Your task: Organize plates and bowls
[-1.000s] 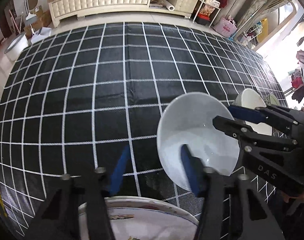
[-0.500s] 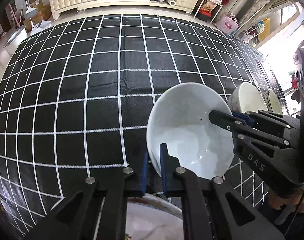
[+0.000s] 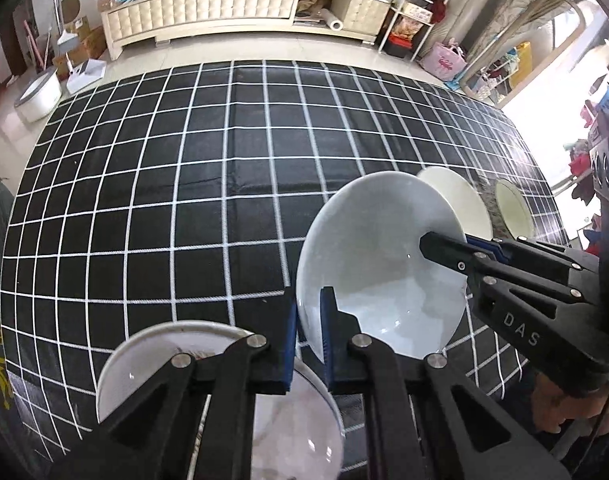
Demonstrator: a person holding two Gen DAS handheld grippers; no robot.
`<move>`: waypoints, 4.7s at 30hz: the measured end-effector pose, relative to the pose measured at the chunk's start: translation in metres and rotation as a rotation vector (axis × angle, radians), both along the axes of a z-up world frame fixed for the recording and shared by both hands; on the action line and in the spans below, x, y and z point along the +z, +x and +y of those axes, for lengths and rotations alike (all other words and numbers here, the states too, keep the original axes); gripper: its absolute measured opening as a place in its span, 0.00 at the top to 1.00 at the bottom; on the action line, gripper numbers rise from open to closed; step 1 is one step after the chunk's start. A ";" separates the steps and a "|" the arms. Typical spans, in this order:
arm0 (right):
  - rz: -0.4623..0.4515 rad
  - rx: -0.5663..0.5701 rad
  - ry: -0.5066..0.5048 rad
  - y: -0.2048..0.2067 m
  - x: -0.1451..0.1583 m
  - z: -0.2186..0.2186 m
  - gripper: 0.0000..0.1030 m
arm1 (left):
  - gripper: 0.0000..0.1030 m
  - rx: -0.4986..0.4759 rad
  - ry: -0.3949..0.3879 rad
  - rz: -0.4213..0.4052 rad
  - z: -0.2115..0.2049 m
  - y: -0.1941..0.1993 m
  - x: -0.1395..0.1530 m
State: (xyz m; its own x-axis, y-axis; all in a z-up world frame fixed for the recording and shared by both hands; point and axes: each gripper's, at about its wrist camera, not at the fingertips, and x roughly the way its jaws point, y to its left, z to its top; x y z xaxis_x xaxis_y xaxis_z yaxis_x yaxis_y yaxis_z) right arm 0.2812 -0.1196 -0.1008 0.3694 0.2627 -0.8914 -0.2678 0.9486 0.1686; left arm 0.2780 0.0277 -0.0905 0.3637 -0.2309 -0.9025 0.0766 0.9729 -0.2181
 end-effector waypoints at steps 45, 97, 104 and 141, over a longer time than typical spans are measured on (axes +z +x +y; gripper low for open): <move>0.175 -0.139 -0.017 -0.059 -0.058 -0.049 0.81 | 0.91 -0.119 0.036 0.121 -0.065 -0.064 -0.057; -0.208 -0.142 -0.082 0.000 0.071 -0.079 0.08 | 0.25 -0.150 0.073 -0.264 -0.076 0.003 0.079; -0.166 -0.129 -0.088 0.027 0.054 -0.078 0.08 | 0.25 -0.166 0.092 -0.222 -0.083 0.035 0.064; 0.059 -0.098 -0.092 0.070 -0.050 -0.083 0.91 | 0.89 -0.286 0.029 0.082 -0.105 0.107 -0.055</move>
